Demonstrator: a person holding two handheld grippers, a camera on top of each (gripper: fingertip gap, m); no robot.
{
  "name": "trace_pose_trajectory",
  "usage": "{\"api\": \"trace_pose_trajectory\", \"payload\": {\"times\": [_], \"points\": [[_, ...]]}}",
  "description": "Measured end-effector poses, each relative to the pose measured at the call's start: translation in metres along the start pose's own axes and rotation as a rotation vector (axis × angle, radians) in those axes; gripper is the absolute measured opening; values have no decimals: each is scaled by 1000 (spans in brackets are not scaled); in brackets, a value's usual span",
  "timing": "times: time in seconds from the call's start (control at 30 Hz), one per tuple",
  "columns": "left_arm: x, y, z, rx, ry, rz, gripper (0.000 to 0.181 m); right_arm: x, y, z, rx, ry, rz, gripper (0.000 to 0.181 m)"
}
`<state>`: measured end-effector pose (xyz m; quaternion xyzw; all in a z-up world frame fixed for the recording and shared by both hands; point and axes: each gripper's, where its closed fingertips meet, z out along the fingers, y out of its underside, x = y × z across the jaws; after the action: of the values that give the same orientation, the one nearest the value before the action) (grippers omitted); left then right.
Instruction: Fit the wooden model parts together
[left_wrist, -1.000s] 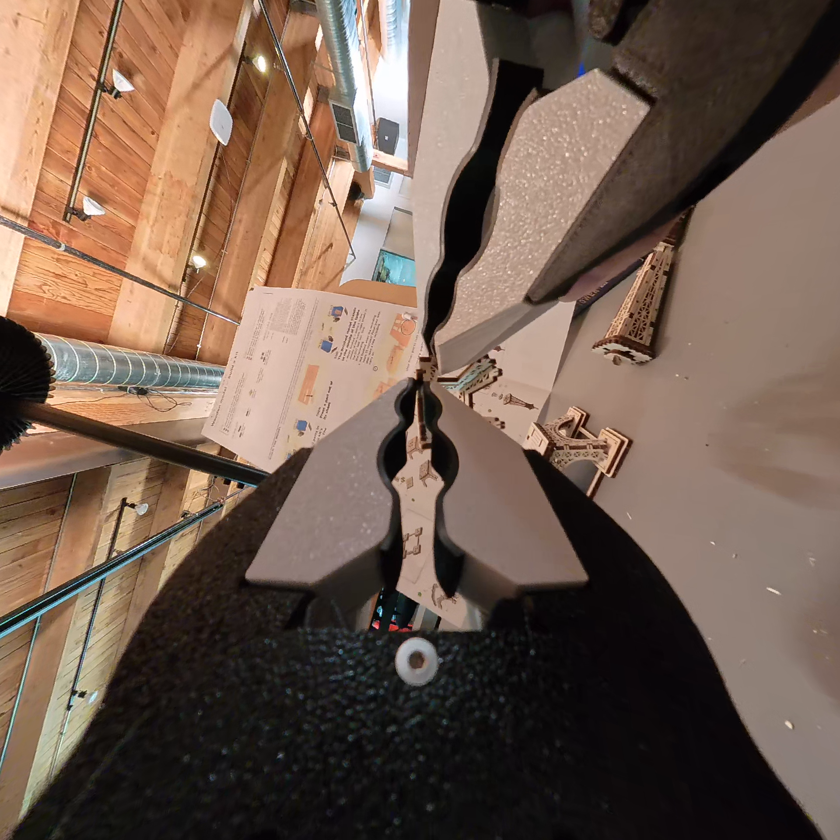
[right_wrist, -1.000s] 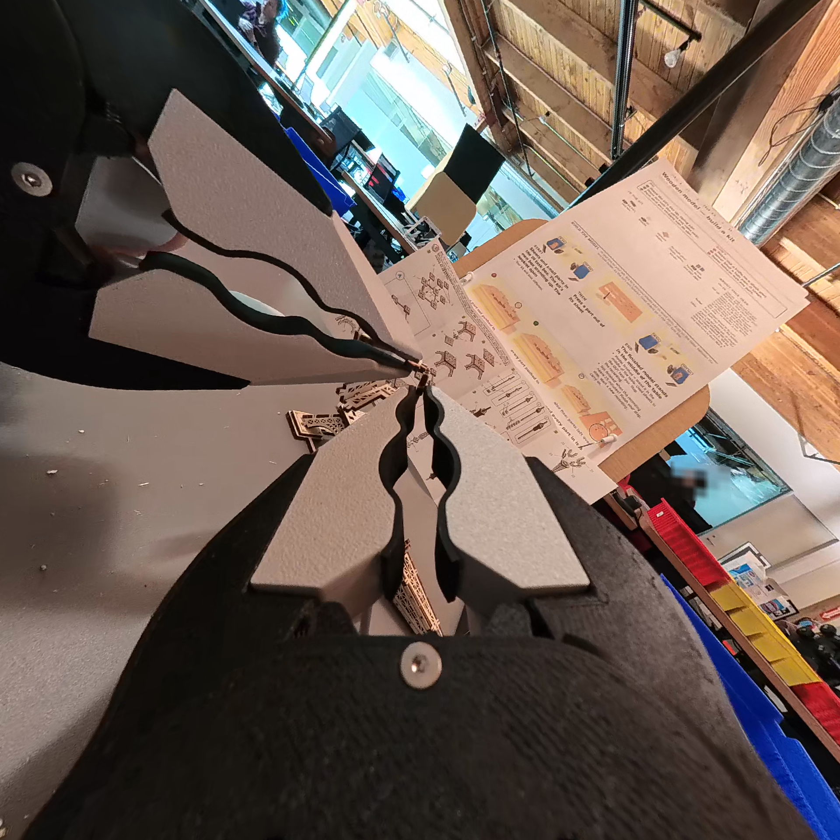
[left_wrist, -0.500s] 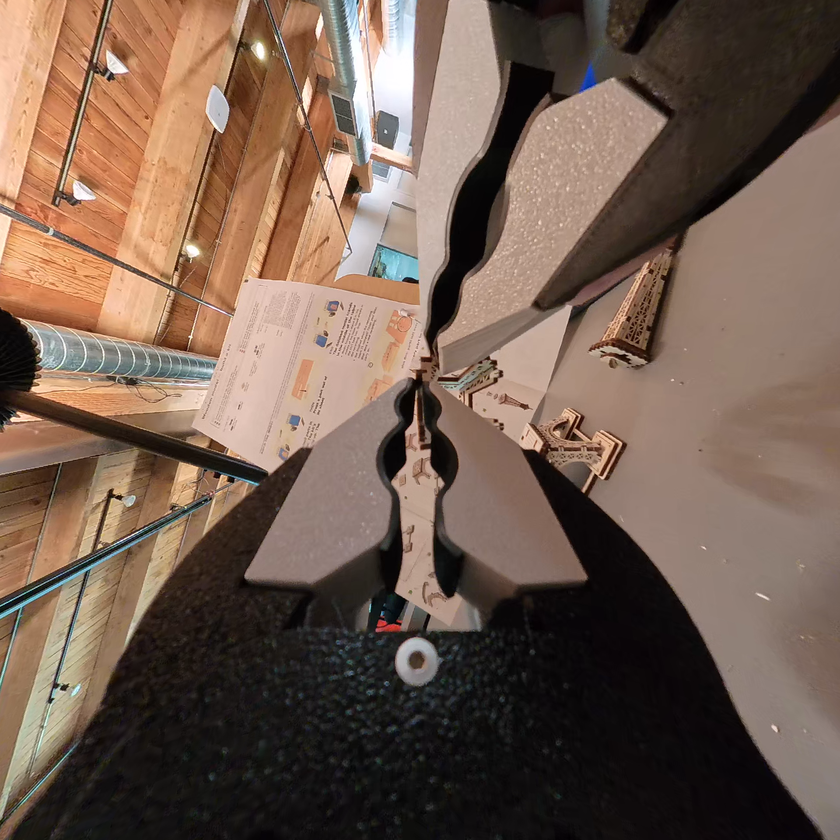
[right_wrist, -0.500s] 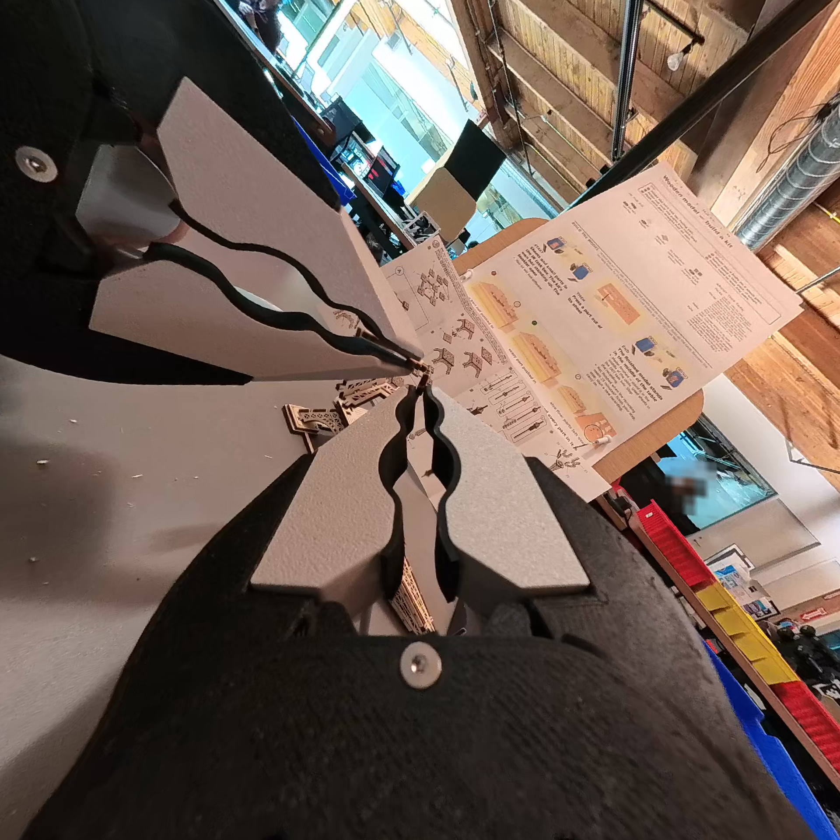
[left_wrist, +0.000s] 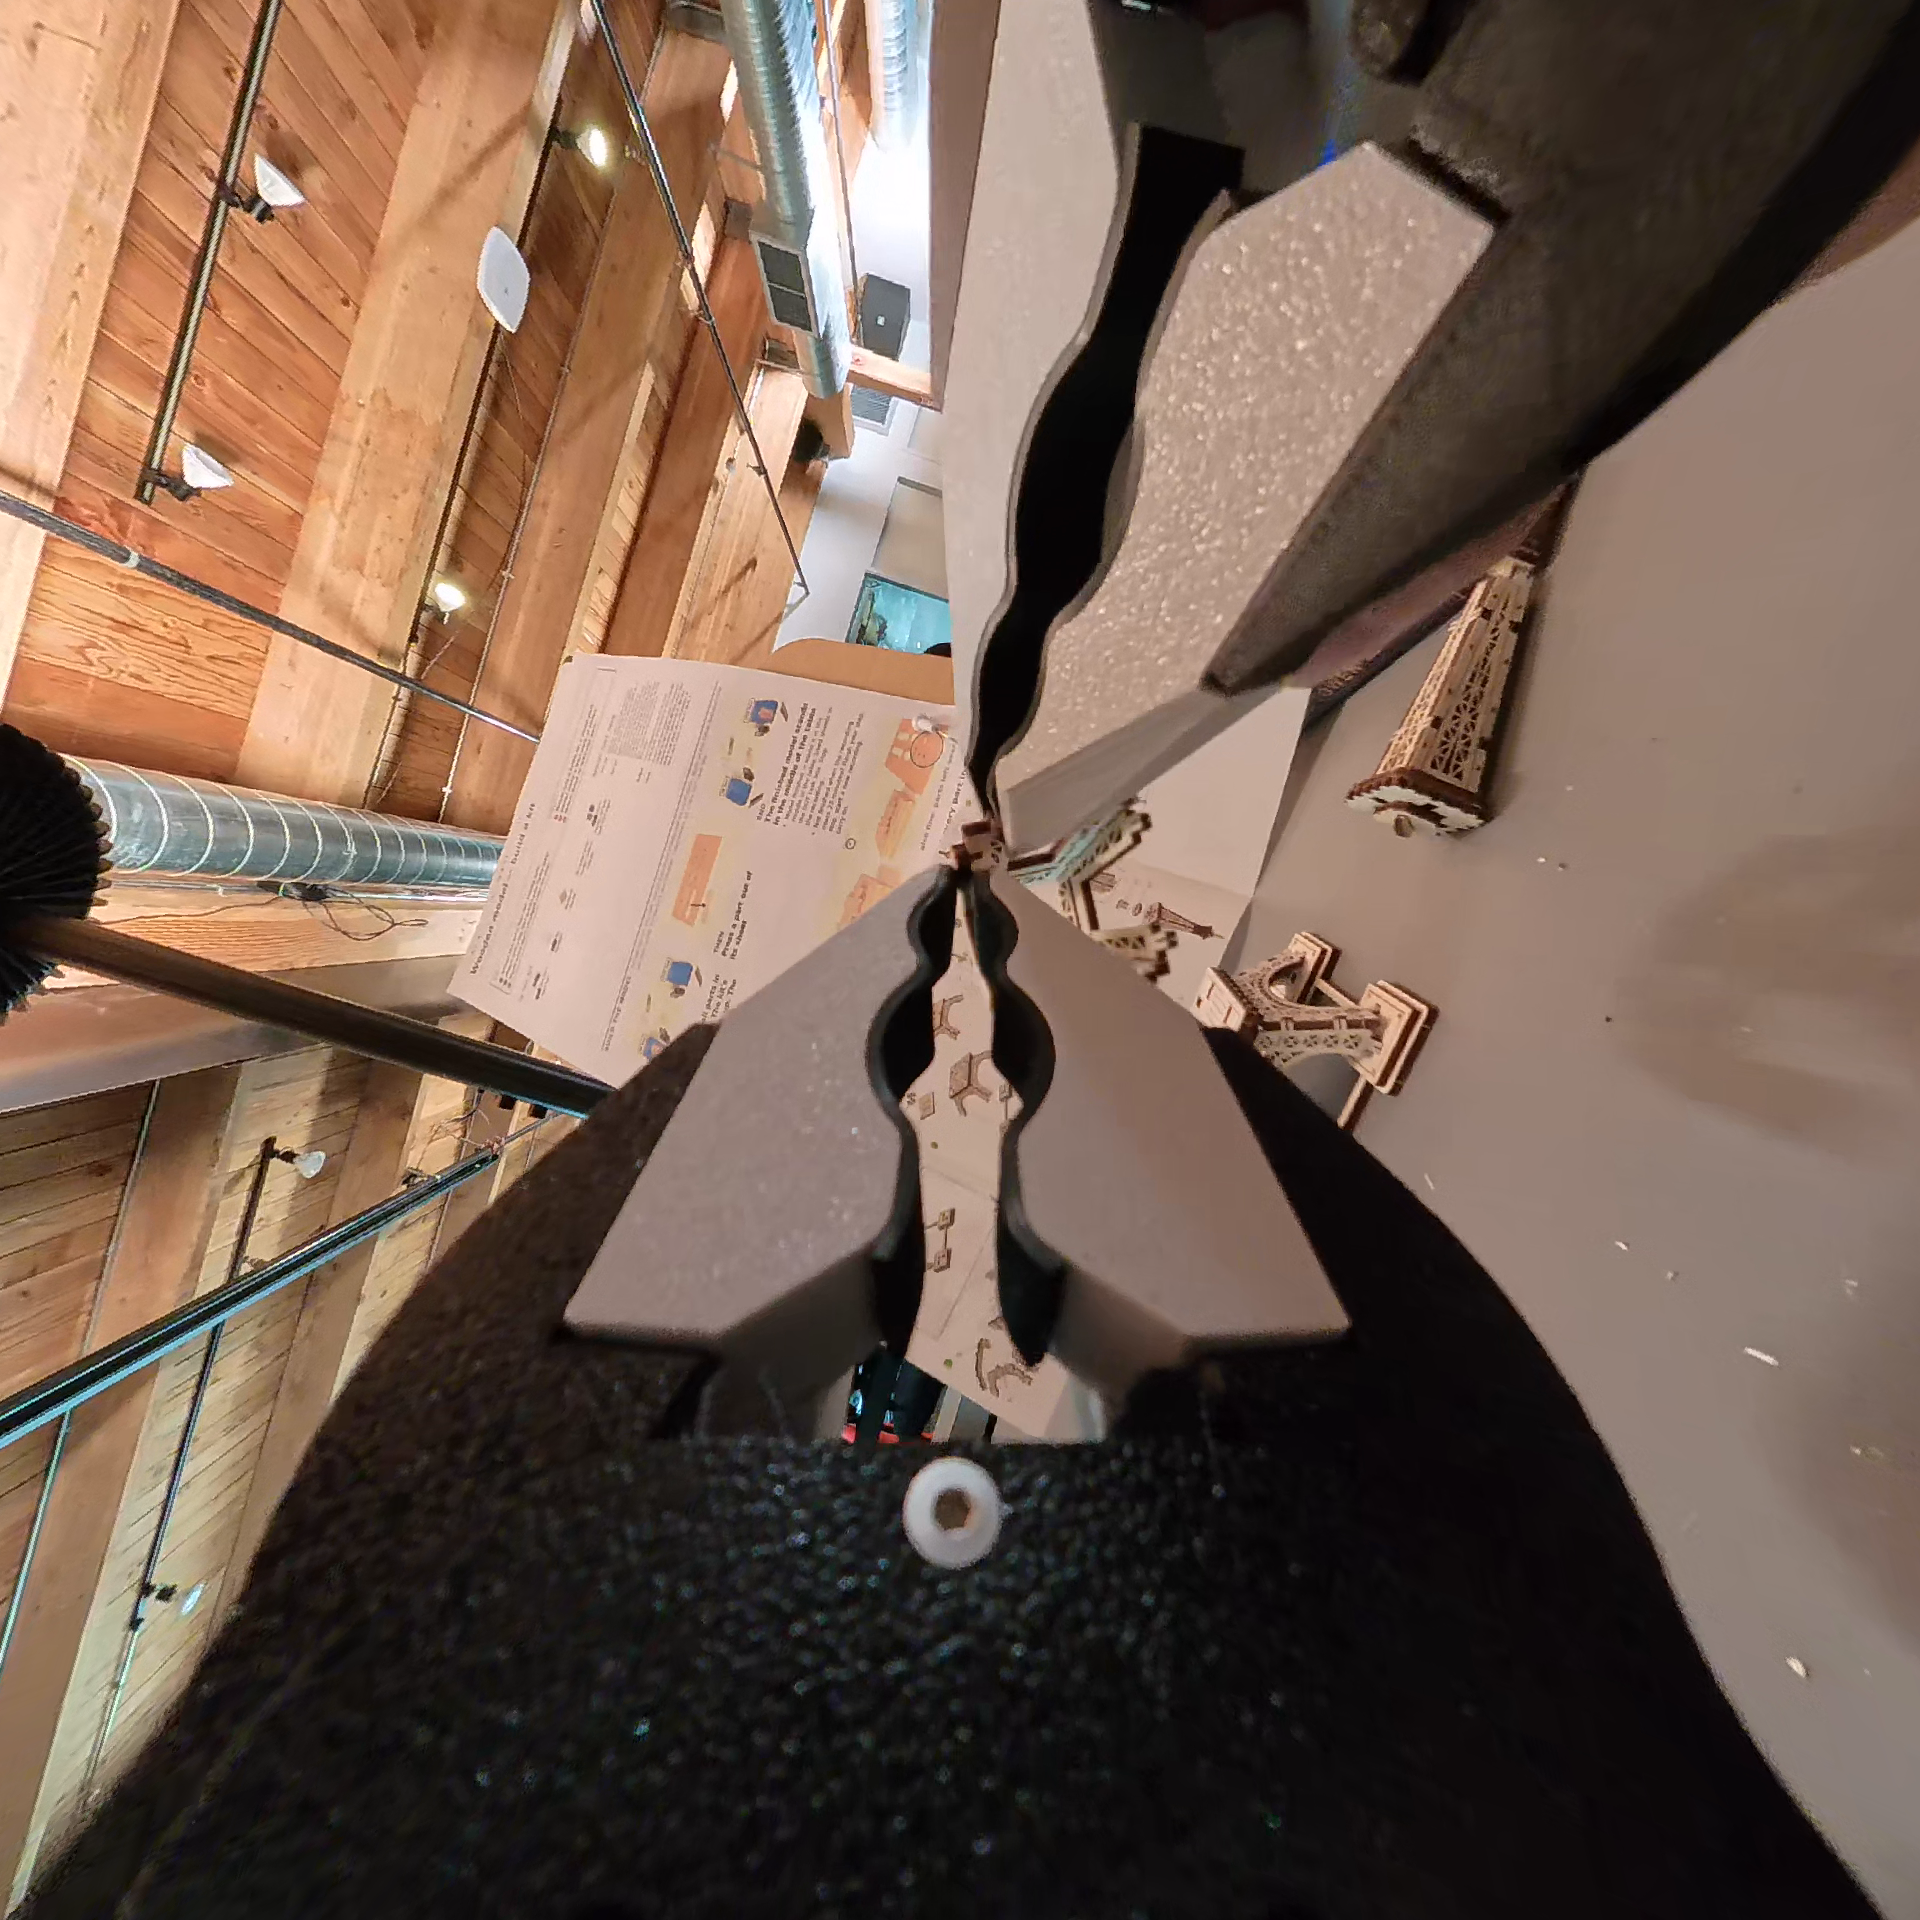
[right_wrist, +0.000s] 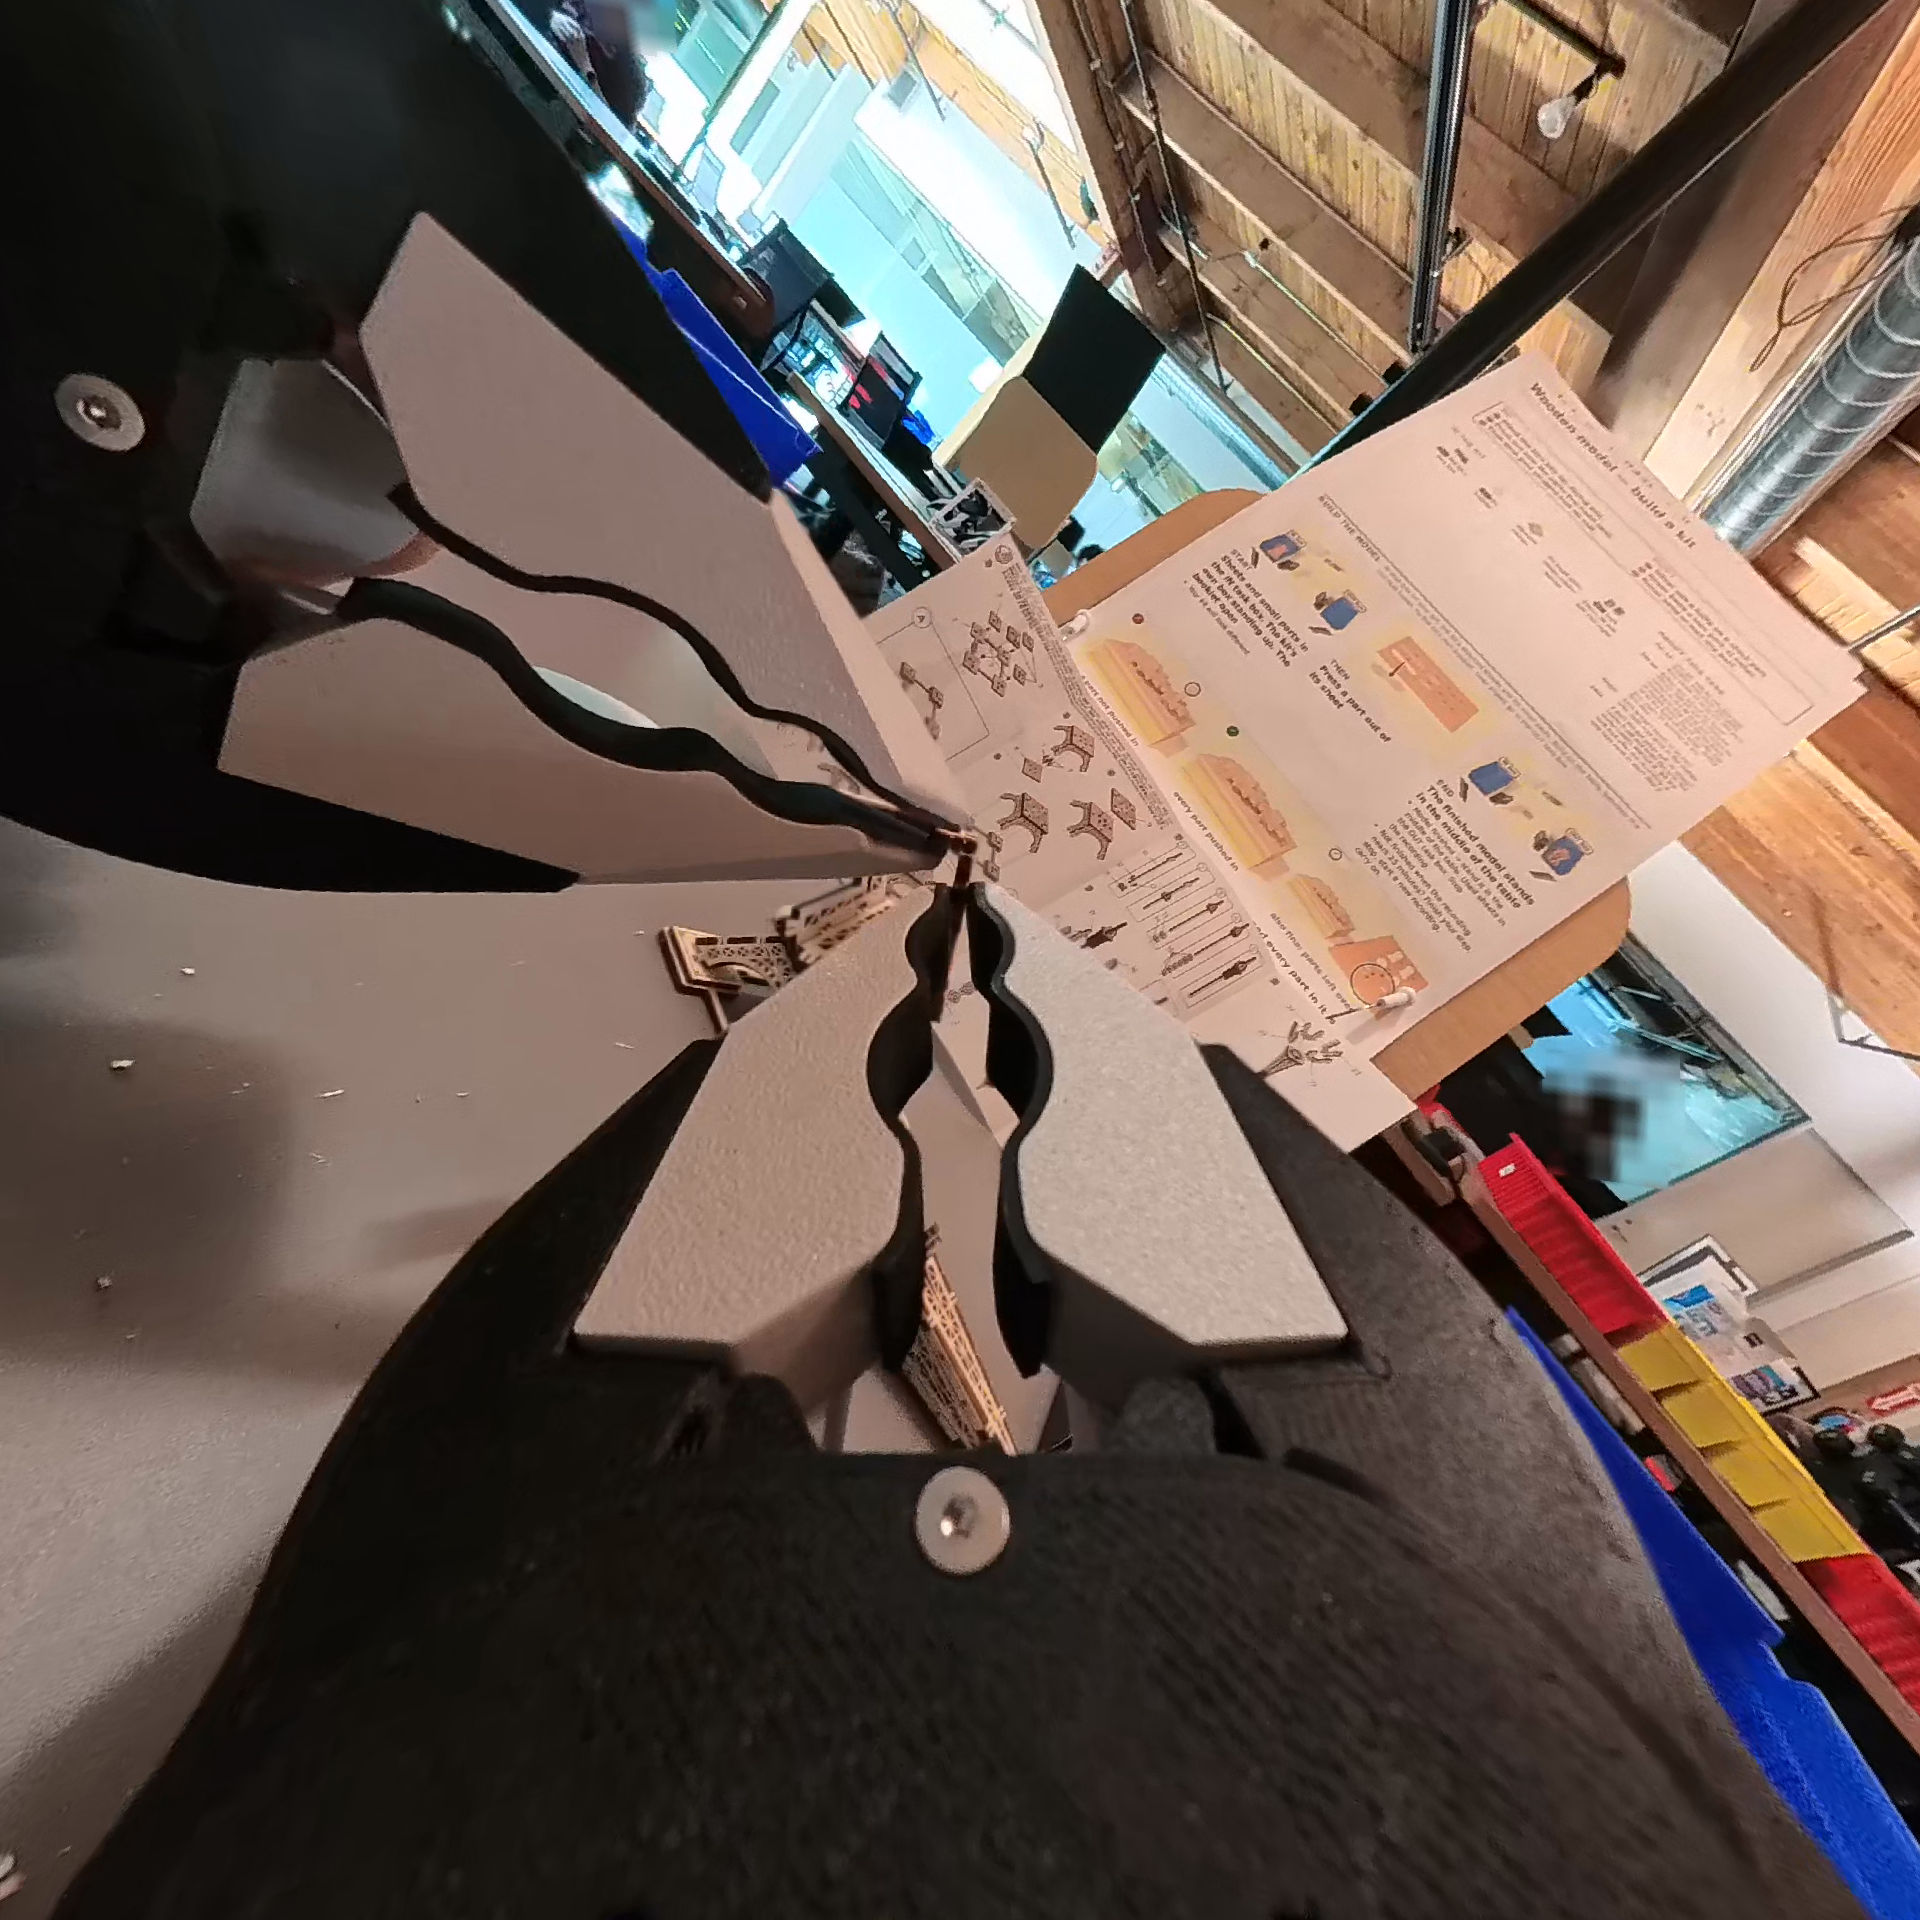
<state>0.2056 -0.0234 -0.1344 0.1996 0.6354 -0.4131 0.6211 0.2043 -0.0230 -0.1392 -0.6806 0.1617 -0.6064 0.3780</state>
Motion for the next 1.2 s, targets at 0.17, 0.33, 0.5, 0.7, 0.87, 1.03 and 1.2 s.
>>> {"api": "trace_pose_trajectory", "payload": {"times": [0.17,0.33,0.5,0.7,0.87,1.03,1.2], "points": [[2,0,-1,7,-1,25,1,-1,1,-1,-13,-18,43,0],[7,0,-2,20,20,27,1,-4,3,-2,-20,-44,88,0],[9,-1,-3,36,35,3,1,-6,3,-2,-20,-48,98,0],[14,-1,-4,60,81,-49,0,-9,6,-3,-8,-74,115,0],[14,-2,-5,81,95,-94,0,-10,4,-4,17,-90,142,0],[14,-3,-6,93,112,-114,0,-9,3,-5,33,-99,168,0],[13,-2,-4,68,63,-26,1,-7,5,-3,36,-94,112,0]]}}
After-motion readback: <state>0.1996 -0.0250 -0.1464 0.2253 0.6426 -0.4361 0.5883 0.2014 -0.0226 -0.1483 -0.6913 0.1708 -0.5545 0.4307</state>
